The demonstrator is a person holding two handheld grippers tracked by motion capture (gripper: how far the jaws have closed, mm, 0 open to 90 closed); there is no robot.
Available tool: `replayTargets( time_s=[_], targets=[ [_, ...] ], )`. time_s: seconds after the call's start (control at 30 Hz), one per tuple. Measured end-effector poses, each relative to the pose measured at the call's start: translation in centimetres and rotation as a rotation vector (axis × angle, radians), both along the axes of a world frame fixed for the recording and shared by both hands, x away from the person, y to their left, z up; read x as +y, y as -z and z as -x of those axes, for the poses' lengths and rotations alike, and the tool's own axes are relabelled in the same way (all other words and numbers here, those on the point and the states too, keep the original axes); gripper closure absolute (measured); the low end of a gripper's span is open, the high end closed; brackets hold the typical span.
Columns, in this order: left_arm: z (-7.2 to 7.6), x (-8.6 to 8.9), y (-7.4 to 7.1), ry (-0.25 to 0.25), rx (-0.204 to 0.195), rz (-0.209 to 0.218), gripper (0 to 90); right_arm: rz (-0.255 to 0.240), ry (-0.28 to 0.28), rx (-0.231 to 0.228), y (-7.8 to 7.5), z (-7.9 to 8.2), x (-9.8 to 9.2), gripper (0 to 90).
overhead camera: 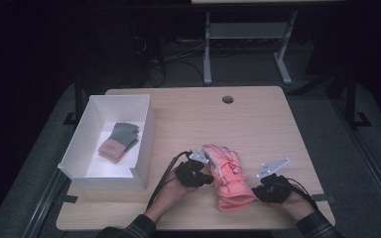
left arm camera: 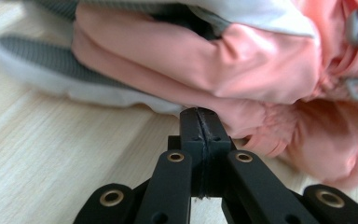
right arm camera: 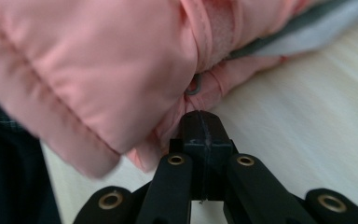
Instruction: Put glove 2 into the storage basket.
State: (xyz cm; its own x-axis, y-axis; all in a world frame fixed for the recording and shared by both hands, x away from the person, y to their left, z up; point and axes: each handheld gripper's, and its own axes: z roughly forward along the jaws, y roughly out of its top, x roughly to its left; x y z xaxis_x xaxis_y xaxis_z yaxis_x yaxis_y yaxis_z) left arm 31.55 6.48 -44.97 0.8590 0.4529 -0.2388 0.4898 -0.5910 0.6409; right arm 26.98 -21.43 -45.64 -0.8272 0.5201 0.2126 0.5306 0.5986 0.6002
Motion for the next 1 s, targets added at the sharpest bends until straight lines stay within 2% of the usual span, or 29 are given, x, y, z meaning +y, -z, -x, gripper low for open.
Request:
replayTargets(
  time_s=[0.07, 0.53, 0.67, 0.7, 0.77, 0.8, 0.83, 0.9, 0.93, 1.0],
  targets=[
    [-0.2, 0.3, 0.0, 0.011, 0.001, 0.002, 89.6, -0.009, -0.014, 0.008, 0.0, 0.3, 0.7, 90.0],
    [-0.6, 1.4, 0.1, -0.01, 0.023, 0.032, 89.6, -0.037, -0.114, 0.015, 0.1, 1.7, 4.8, 90.0],
    [-0.6, 1.5, 0.0, -0.009, 0.021, 0.026, 89.6, -0.047, -0.117, 0.014, 0.0, 1.8, 4.9, 90.0],
    [-0.6, 1.6, -0.1, -0.008, 0.015, 0.021, 89.6, -0.045, -0.118, 0.0, -0.1, 1.8, 4.7, 90.0],
    [-0.6, 1.9, -0.2, -0.013, 0.015, 0.019, 89.6, -0.061, -0.088, -0.005, -0.5, 1.8, 4.1, 90.0],
    [-0.6, 2.0, -0.2, -0.016, 0.015, 0.023, 89.6, -0.064, -0.071, -0.023, -0.9, 1.7, 3.5, 90.0],
    [-0.7, 2.3, -0.3, -0.012, 0.012, 0.007, 89.6, -0.069, -0.059, -0.038, -1.1, 1.6, 3.1, 90.0],
    [-0.6, 2.7, -0.5, -0.022, 0.019, 0.01, 89.5, -0.107, -0.001, -0.067, -2.1, 1.4, 1.8, 90.0],
    [-0.6, 2.9, -0.6, -0.027, 0.021, 0.016, 89.4, -0.141, 0.05, -0.084, -2.6, 1.3, 1.2, 90.0],
    [-0.6, 3.2, -0.6, -0.028, 0.02, 0.01, 88.4, -0.181, 0.088, -0.102, -3.3, 1.0, 0.5, 90.0]
  ],
)
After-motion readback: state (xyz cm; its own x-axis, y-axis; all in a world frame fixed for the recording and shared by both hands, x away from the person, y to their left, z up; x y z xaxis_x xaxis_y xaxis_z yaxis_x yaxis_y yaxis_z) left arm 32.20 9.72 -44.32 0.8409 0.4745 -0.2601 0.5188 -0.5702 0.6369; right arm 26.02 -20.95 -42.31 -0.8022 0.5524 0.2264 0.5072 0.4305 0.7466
